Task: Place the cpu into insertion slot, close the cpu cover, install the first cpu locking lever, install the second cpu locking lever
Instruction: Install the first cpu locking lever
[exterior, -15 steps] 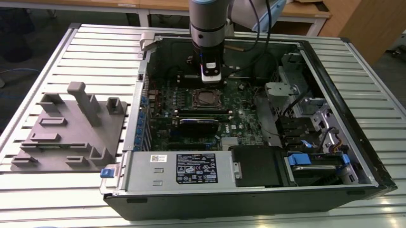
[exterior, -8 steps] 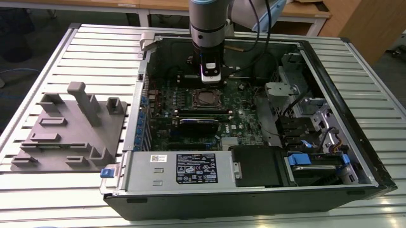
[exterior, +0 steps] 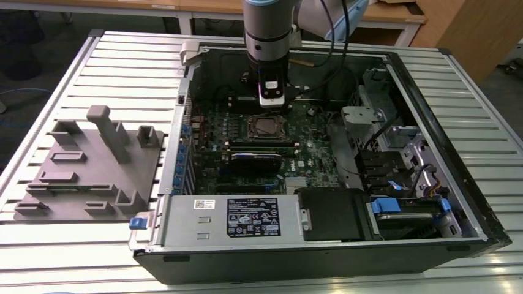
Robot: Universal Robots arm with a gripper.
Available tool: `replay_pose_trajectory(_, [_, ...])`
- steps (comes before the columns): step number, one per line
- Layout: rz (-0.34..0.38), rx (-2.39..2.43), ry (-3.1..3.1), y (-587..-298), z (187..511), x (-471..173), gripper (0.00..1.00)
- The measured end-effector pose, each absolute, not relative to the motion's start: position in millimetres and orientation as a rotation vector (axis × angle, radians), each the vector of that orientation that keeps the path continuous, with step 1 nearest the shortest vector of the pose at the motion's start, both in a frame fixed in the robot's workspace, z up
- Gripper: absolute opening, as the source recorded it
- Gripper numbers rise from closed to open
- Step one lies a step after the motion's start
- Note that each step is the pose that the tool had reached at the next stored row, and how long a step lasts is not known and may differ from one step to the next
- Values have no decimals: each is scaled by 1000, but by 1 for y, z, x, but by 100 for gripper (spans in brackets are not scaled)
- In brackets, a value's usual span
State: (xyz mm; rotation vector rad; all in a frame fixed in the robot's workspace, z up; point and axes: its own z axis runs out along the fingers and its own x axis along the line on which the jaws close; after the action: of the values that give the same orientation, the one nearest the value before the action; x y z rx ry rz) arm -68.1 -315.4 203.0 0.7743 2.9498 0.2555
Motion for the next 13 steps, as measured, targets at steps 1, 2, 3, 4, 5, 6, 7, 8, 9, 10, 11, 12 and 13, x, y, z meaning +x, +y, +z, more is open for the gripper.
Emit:
replay_pose_trajectory(1, [258, 774, 2949, -315, 203, -68, 10])
replay_pose_trajectory(2, [260, 774, 2948, -315, 203, -68, 10])
replay_pose_trajectory(3, [260, 774, 2948, -315, 203, -68, 10])
replay_pose_trajectory(4, [261, 774, 2948, -315, 203, -68, 10])
replay_pose_trajectory(5, [262, 773, 2947, -316, 203, -68, 10])
replay_pose_trajectory(6, [263, 773, 2946, -316, 203, -68, 10])
replay_pose_trajectory(7, [264, 773, 2945, -316, 203, -68, 10])
replay_pose_trajectory(8, [264, 772, 2944, -315, 203, -68, 10])
replay_pose_trajectory(9, [265, 772, 2944, -315, 203, -68, 10])
replay_pose_trajectory(10, [265, 772, 2943, -315, 203, -68, 10])
replay_pose_trajectory(11, [266, 772, 2941, -316, 203, -68, 10])
replay_pose_trajectory(12, [268, 770, 2938, -316, 202, -68, 10])
replay_pose_trajectory(13, [270, 769, 2935, -316, 202, -68, 10])
